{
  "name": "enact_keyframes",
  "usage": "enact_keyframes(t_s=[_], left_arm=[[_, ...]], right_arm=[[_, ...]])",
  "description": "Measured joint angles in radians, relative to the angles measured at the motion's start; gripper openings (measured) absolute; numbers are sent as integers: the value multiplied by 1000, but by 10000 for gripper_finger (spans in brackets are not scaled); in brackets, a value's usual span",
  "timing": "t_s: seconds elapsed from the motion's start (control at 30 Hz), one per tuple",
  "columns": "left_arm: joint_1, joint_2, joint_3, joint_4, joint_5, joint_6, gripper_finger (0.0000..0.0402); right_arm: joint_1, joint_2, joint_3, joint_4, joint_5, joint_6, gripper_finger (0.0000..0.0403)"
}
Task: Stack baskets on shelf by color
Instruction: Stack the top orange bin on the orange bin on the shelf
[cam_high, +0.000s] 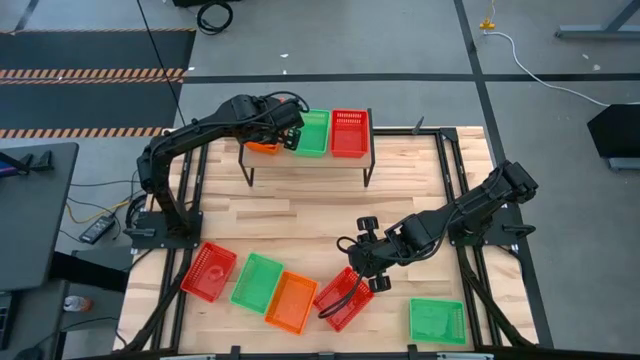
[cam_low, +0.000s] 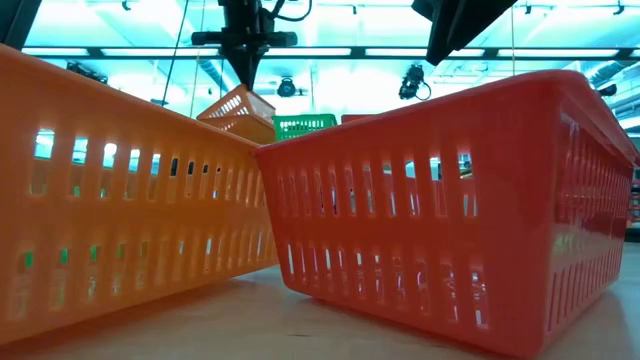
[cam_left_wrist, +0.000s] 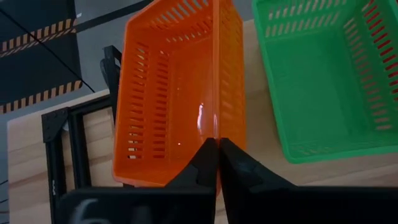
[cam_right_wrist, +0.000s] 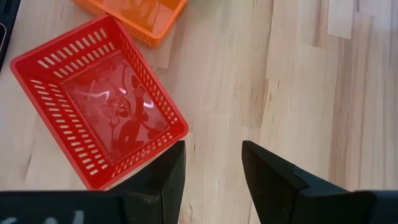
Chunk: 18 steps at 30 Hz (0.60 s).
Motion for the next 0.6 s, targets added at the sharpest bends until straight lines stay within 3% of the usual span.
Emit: enact_keyframes(t_s=[0.5, 0.6], left_arm=[[-7, 0, 0, -4, -35, 19, 5], [-5, 0, 0, 2, 13, 19, 8]], right_arm=[[0, 0, 0, 0, 0, -2, 164], [0, 0, 0, 0, 0, -2, 164]])
